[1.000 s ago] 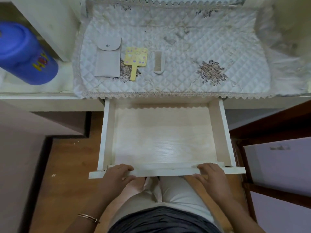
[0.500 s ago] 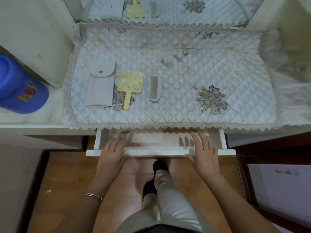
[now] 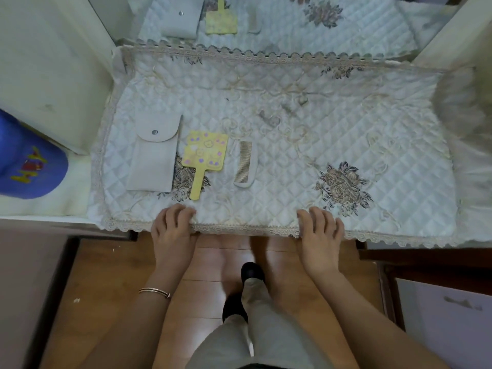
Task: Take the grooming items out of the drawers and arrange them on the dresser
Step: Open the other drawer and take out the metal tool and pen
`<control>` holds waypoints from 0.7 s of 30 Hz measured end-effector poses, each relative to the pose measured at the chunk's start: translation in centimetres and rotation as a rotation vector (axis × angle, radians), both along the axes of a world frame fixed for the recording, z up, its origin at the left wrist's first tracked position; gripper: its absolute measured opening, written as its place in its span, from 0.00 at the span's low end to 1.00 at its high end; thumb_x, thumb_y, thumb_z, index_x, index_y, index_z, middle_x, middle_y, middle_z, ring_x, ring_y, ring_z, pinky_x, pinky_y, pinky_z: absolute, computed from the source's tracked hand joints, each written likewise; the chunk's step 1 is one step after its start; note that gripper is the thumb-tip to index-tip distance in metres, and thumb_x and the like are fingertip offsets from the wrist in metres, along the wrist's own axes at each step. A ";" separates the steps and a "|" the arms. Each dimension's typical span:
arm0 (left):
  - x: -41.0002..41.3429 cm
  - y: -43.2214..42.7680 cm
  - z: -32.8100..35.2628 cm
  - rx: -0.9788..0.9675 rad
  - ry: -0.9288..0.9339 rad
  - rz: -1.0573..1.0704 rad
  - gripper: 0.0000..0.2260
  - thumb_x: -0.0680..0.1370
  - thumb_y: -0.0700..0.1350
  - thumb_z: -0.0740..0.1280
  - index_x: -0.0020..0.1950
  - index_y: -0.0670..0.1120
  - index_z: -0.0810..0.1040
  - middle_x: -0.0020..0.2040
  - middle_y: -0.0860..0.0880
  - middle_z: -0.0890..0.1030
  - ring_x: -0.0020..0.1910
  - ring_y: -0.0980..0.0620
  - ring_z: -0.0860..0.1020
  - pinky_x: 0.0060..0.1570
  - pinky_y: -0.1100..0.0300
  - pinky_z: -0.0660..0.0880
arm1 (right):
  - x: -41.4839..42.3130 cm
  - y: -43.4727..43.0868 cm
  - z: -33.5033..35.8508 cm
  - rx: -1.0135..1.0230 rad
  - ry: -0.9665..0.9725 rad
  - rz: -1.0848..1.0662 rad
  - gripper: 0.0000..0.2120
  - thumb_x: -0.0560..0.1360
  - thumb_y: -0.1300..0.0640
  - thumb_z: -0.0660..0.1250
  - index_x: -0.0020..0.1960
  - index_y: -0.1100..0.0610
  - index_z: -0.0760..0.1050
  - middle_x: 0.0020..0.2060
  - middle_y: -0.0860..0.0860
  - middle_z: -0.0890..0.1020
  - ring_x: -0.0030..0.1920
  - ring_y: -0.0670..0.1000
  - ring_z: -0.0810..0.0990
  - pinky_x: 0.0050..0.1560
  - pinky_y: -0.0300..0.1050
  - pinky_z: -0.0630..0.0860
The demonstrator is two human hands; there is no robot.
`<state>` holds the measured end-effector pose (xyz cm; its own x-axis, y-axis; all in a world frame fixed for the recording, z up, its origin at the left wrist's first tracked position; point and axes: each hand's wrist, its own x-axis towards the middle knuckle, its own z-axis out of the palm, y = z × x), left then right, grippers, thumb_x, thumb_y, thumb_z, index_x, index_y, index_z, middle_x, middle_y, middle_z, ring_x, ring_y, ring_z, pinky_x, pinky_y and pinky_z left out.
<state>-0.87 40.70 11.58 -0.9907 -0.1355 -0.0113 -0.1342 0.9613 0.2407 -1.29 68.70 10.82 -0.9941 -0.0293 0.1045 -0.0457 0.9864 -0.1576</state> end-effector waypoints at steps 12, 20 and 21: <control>2.8 -0.4 1.4 0.188 -0.050 -0.093 0.20 0.74 0.38 0.65 0.65 0.42 0.71 0.69 0.40 0.69 0.72 0.39 0.61 0.69 0.41 0.59 | 2.3 1.1 3.3 -0.099 -0.244 0.031 0.25 0.72 0.58 0.67 0.68 0.55 0.66 0.69 0.57 0.68 0.70 0.60 0.63 0.70 0.60 0.59; 14.5 -0.7 -0.7 0.224 -0.660 -0.232 0.11 0.78 0.45 0.59 0.58 0.45 0.75 0.56 0.43 0.80 0.55 0.44 0.78 0.51 0.55 0.73 | 20.7 1.7 1.5 -0.515 -0.669 -0.440 0.21 0.74 0.57 0.64 0.64 0.65 0.68 0.60 0.61 0.75 0.63 0.59 0.72 0.56 0.39 0.65; 16.1 -0.7 -1.7 0.233 -0.767 -0.252 0.11 0.77 0.47 0.59 0.56 0.46 0.75 0.55 0.43 0.80 0.55 0.44 0.78 0.51 0.56 0.72 | 23.6 1.9 1.1 -0.572 -0.719 -0.514 0.20 0.74 0.58 0.63 0.62 0.68 0.70 0.56 0.62 0.77 0.60 0.59 0.74 0.49 0.35 0.63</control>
<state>15.20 40.01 9.86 -0.6968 0.1784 -0.6947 -0.1295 0.9214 0.3665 22.29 70.56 11.93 -0.7062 0.2808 -0.6500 0.6463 0.6306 -0.4298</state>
